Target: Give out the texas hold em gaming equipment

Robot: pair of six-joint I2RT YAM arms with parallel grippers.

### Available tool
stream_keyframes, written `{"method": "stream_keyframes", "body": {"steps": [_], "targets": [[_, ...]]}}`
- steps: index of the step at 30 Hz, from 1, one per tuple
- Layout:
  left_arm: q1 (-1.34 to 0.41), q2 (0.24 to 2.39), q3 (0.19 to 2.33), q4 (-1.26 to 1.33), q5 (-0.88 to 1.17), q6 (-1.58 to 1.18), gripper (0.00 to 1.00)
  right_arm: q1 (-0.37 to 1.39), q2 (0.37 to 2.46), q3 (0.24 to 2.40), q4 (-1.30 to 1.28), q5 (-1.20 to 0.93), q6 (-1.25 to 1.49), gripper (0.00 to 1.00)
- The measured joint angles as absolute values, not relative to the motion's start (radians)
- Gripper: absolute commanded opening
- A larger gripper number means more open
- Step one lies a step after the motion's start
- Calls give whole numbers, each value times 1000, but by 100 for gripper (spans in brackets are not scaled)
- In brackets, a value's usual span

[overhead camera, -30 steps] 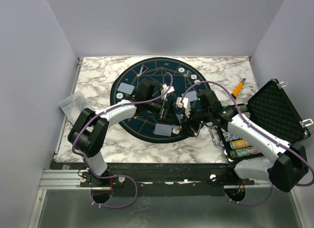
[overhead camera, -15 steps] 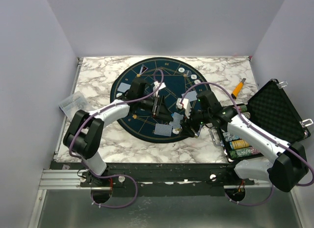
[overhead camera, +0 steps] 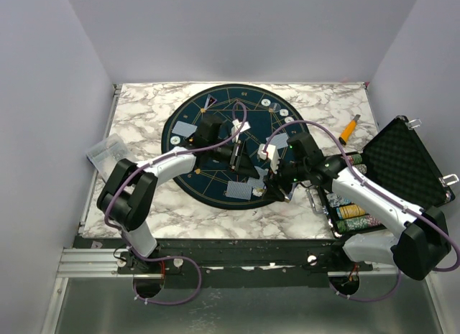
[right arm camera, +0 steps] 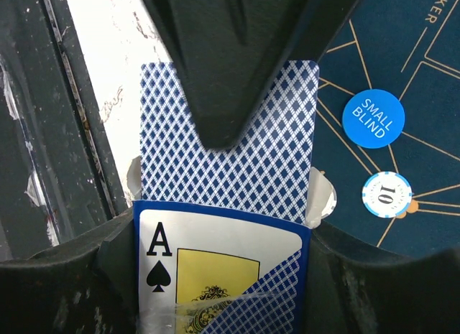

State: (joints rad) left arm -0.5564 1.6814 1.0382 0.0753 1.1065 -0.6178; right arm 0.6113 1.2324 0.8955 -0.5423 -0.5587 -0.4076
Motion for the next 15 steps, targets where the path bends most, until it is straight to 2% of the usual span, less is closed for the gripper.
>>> {"method": "stream_keyframes", "body": {"steps": [4, 8, 15], "targets": [[-543, 1687, 1037, 66, 1108, -617, 32, 611, 1232, 896, -543, -558, -400, 0], [-513, 1672, 1022, 61, 1111, -607, 8, 611, 1232, 896, -544, -557, -393, 1], [-456, 1626, 982, 49, 1118, -594, 0, 611, 1232, 896, -544, -552, -393, 1]]}}
